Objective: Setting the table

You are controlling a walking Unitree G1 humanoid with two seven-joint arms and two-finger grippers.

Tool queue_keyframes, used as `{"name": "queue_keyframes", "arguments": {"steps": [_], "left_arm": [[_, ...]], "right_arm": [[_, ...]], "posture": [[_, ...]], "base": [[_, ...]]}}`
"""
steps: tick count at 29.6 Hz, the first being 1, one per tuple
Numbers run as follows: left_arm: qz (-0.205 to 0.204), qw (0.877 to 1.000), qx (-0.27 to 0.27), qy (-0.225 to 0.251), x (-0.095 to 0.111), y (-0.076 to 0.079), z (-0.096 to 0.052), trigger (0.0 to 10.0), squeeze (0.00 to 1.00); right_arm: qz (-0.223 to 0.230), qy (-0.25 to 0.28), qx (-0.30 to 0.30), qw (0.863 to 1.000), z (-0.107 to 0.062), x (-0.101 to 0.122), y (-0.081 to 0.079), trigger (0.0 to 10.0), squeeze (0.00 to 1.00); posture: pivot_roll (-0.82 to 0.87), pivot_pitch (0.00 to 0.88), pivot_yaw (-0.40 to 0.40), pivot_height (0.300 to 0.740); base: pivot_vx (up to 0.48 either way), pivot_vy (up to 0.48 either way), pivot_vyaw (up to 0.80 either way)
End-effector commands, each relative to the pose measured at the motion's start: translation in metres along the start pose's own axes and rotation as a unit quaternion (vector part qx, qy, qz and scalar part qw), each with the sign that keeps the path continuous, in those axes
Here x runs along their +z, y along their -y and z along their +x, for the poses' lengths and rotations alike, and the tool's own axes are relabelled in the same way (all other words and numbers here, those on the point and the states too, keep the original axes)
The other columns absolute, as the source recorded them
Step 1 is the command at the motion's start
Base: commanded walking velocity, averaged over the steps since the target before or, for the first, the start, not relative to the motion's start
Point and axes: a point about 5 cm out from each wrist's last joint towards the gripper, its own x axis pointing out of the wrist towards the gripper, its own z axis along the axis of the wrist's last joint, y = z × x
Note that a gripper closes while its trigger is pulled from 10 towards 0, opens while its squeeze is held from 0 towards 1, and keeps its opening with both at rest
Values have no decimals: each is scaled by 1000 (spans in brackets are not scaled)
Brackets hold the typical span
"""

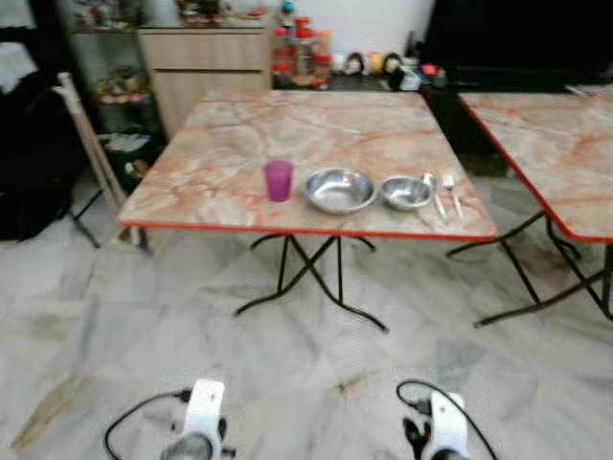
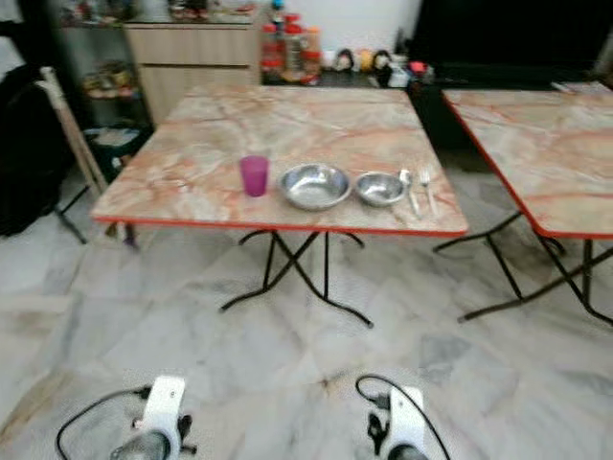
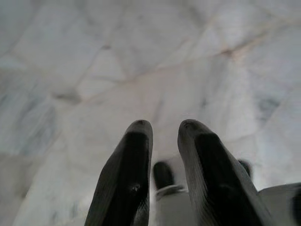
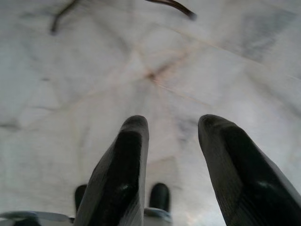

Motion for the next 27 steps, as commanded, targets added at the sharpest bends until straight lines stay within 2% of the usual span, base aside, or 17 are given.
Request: {"name": "queue_keyframes", "arguments": {"steps": [1,27], "left_arm": [[1,1000,13,-14,-7,-10,-2,10000,0],[2,1000,9,-13,-6,-10,-2,10000,0]], "right_arm": [[1,12,11,1000,3,9,-9,10000,0],[1,14,12,1000,4,9,-10,10000,0]], "posture": [[24,0,-39,740],[22,0,-37,740]], "base": [[345,0,0],[346,0,0]]}}
